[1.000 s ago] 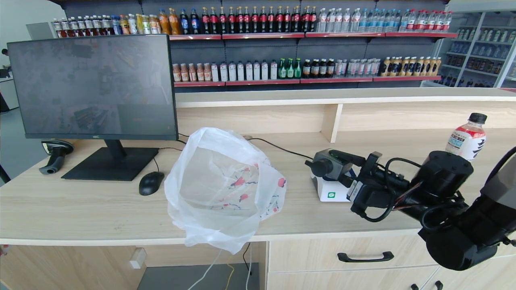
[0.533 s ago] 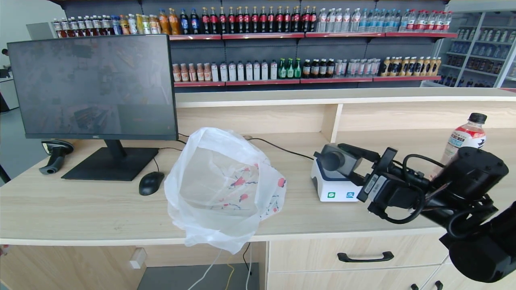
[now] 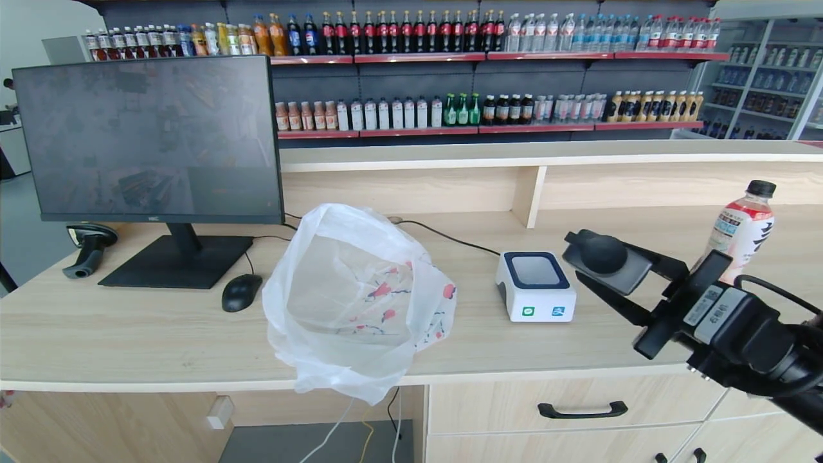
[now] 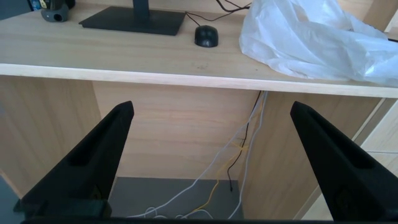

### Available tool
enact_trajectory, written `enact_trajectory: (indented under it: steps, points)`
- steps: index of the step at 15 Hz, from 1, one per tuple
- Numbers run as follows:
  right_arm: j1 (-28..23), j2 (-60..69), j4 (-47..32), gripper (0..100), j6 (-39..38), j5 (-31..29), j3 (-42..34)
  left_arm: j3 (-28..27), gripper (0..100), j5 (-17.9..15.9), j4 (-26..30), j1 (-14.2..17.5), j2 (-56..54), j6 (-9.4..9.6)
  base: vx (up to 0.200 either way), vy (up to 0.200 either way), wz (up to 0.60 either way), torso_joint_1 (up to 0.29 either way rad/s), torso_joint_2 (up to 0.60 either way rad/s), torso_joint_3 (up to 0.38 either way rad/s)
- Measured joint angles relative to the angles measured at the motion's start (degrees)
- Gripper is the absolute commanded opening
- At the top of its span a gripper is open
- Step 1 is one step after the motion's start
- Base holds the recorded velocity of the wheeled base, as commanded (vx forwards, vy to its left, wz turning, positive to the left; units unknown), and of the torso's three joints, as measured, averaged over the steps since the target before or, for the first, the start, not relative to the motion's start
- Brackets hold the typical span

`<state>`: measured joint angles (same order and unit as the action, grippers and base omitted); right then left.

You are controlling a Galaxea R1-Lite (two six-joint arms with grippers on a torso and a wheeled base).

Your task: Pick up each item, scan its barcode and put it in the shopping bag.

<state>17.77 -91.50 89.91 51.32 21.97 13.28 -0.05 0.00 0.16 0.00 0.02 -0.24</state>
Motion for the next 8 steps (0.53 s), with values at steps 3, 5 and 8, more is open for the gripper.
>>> enact_trajectory:
  steps: [3,5,8]
  points:
    - [2.91,6.06,0.01,0,-9.97,-13.41,-4.29,0.00,100,0.00,0.02,0.00,0.00,-0.24,0.000,0.000,0.00,0.000,0.00,0.000]
    - [6.75,8.48,0.06,0,-18.68,-17.68,-4.66,0.00,100,0.00,0.02,0.00,0.00,-0.27,0.000,0.000,0.00,0.000,0.00,0.000]
    - [9.79,8.05,0.06,0,-28.92,-23.19,-1.62,0.00,100,0.00,0.00,0.00,0.00,-0.24,0.000,0.000,0.00,0.000,0.00,0.000]
